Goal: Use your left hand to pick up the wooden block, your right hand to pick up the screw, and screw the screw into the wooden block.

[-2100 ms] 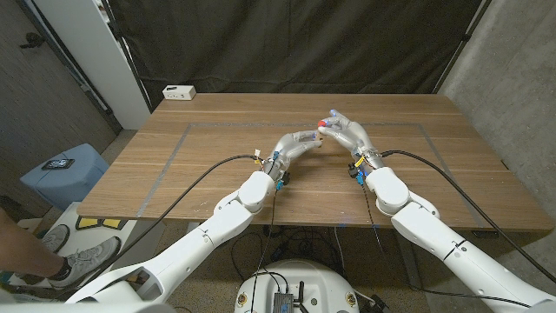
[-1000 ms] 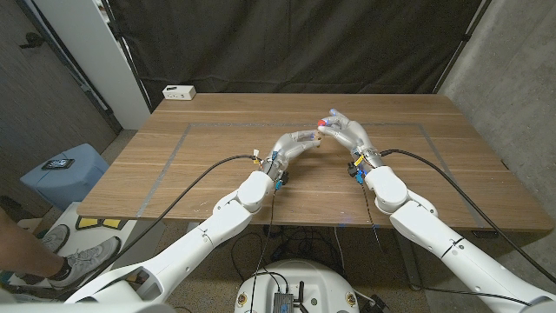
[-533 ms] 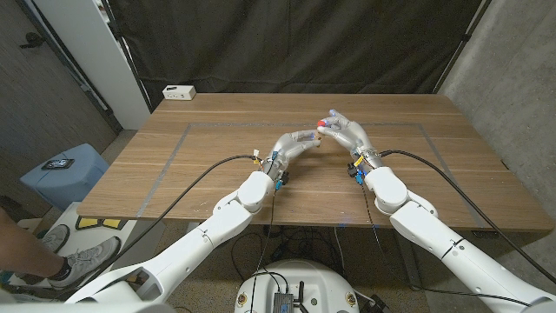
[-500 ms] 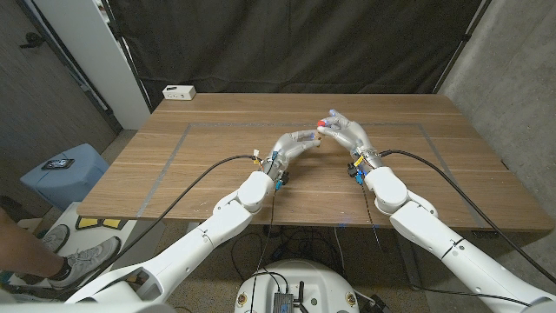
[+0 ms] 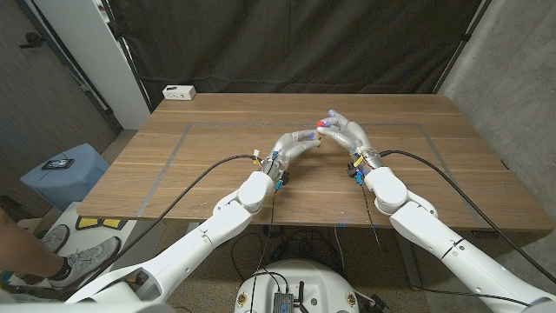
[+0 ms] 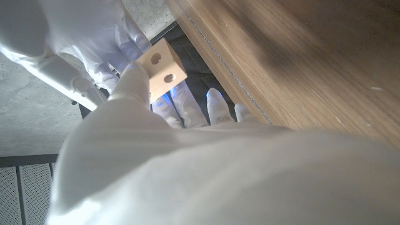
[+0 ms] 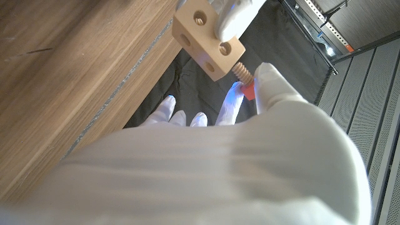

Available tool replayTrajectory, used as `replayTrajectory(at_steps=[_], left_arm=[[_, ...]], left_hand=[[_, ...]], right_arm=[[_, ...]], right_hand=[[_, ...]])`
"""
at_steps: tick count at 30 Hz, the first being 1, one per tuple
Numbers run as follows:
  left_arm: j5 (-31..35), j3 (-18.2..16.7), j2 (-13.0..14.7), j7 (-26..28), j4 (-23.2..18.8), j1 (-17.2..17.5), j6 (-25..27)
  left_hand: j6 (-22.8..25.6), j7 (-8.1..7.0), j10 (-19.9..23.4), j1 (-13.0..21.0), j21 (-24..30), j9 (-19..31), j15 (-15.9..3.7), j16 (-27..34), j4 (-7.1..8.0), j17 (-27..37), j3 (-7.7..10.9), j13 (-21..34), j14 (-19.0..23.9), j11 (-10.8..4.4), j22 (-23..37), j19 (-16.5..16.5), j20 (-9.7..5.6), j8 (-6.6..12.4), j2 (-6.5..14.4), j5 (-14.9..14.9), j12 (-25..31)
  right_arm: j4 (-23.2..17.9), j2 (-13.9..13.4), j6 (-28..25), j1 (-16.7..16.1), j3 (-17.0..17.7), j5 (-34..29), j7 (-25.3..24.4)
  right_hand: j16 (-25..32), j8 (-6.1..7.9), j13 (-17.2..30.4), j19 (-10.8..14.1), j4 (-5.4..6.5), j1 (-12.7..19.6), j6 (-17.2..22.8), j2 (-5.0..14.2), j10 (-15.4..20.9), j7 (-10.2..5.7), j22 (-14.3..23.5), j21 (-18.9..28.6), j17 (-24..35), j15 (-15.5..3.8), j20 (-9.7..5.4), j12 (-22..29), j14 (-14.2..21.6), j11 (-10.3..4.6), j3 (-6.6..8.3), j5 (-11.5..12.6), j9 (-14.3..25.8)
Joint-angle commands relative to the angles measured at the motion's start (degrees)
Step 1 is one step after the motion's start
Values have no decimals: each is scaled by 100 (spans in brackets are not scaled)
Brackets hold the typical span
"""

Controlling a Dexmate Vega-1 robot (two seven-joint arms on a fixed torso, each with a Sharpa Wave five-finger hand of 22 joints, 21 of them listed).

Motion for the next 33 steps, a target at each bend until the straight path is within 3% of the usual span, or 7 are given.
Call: replayTrajectory(at_steps=[1, 33], left_arm=[[14, -12, 21, 22, -29, 29, 8], [32, -14, 10, 26, -44, 37, -26]], left_hand=[[33, 23, -27, 43, 37, 29, -525, 3, -6, 11, -7, -2, 15, -4, 10, 4, 48, 36, 18, -16, 18], [34, 62, -24, 45, 38, 32, -521, 3, -2, 11, -21, -4, 18, -4, 10, 7, 43, 39, 15, -17, 18]], right_arm=[[-9, -12, 1, -15, -11, 2, 19], [16, -3, 38, -29, -10, -40, -11]], right_hand=[[-14, 31, 24, -19, 13, 27, 18, 31, -33, -31, 36, 13, 32, -40, -18, -4, 4, -1, -30, 27, 19], [-16, 39, 24, -22, 0, 57, -10, 41, -28, -61, 36, 14, 29, -49, -20, 0, 3, -12, -47, 33, -4]])
